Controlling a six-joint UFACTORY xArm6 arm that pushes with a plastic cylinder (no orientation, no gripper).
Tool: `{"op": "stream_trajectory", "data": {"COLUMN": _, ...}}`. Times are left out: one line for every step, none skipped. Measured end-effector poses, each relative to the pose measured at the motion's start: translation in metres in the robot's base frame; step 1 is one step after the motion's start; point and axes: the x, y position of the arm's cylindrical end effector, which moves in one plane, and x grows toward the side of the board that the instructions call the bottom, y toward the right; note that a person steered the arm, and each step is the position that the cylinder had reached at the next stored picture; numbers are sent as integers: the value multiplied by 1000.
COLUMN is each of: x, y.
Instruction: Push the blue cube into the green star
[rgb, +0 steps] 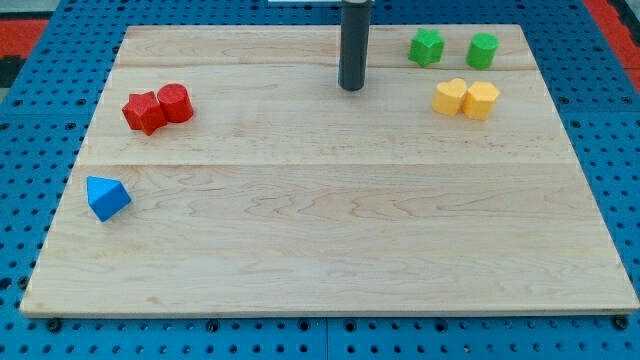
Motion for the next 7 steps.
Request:
{"op": "stream_trajectory", "data": {"x": -21, "y": -20}}
{"op": "stream_trajectory", "data": {"x": -57, "y": 22}}
{"op": "stream_trajectory", "data": {"x": -63, "y": 1}}
{"op": "stream_trajectory", "data": {"x": -71, "y": -32}}
{"op": "stream_trajectory", "data": {"x": -99, "y": -50}}
{"op": "stream_trajectory", "data": {"x": -105, "y": -47}}
{"op": "stream_trajectory", "data": {"x": -96, "y": -8}}
